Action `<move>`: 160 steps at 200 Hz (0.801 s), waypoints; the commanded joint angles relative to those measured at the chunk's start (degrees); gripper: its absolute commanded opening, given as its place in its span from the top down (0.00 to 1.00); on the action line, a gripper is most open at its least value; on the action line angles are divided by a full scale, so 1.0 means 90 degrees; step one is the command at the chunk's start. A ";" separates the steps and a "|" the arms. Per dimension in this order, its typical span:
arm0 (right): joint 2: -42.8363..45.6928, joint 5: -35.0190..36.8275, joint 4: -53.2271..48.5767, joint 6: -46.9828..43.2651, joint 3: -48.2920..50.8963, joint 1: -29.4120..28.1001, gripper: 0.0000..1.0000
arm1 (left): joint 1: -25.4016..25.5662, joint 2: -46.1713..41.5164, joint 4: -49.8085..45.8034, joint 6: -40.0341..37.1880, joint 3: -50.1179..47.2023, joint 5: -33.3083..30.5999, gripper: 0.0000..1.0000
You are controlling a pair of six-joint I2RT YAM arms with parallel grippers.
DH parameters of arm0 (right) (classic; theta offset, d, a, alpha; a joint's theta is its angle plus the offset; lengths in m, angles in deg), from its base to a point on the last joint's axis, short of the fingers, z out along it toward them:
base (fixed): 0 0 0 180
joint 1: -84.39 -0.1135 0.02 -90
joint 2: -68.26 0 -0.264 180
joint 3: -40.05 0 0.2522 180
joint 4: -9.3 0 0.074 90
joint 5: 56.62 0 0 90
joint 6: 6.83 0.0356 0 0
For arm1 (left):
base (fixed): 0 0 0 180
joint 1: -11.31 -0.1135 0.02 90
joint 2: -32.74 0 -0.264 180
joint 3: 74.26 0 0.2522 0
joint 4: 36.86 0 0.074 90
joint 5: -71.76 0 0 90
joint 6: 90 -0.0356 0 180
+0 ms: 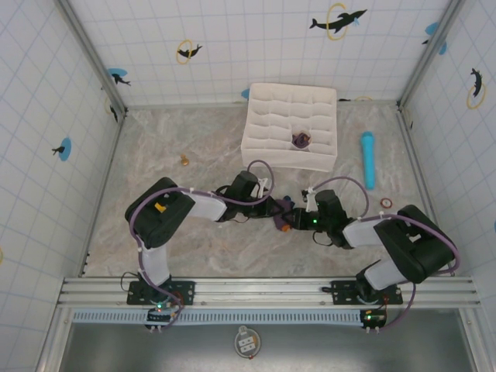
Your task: Roll the socks
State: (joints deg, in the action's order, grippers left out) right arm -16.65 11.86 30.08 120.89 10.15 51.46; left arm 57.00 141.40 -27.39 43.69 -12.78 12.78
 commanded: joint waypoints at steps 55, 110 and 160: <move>0.0469 0.0728 -0.2132 -0.0214 -0.0248 -0.0121 1.00 | 0.0050 -0.0905 -0.1696 -0.0151 -0.0012 -0.0727 0.23; 0.1854 0.1314 -0.2742 -0.0351 -0.0533 -0.0139 1.00 | -0.0910 -0.1660 -0.3528 -0.0781 0.1430 -0.1369 0.23; 0.3393 0.2136 -0.3679 -0.0640 -0.0718 -0.0210 1.00 | -0.1772 -0.0958 -0.5040 -0.1962 0.3557 -0.2259 0.30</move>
State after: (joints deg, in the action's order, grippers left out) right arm 9.08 25.72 3.31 117.11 7.07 49.89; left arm 42.84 129.03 -61.93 34.16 12.05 -1.47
